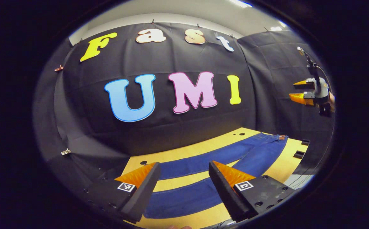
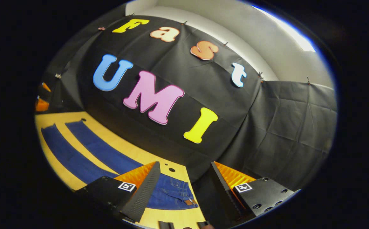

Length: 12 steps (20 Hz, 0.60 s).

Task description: Grasp the waist and the cuffs of the jeans and fold them to make the two legs overlap; first hold the waist and fold one-third of the jeans toward the cuffs, then hold the cuffs and fold the remaining one-third in the same direction to finish folding.

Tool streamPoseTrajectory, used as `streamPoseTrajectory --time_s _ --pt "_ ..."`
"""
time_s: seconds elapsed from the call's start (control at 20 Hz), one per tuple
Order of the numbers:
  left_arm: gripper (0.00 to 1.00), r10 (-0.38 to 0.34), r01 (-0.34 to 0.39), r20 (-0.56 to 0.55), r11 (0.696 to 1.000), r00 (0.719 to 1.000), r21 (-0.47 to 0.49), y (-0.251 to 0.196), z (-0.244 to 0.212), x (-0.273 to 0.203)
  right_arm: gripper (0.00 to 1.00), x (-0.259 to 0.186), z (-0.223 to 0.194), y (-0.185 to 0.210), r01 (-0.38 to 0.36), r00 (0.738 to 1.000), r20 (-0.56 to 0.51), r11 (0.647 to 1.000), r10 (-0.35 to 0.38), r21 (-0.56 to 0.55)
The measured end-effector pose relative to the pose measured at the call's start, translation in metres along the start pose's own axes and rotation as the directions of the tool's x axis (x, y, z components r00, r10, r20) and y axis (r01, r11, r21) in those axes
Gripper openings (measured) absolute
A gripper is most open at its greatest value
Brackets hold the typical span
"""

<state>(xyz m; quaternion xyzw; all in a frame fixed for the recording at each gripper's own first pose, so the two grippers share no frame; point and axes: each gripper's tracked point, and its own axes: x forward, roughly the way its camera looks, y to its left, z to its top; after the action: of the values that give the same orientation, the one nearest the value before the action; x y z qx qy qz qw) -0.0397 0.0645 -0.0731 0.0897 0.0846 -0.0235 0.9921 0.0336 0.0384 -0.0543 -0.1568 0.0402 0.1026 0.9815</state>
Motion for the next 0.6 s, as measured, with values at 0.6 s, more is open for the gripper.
streamPoseTrajectory --time_s 0.6 --pt "0.98 -0.06 0.085 -0.115 0.969 0.992 0.232 0.017 -0.05 -0.015 0.96 -0.003 0.0 0.067 -0.229 0.971 0.008 0.941 0.238 -0.25"
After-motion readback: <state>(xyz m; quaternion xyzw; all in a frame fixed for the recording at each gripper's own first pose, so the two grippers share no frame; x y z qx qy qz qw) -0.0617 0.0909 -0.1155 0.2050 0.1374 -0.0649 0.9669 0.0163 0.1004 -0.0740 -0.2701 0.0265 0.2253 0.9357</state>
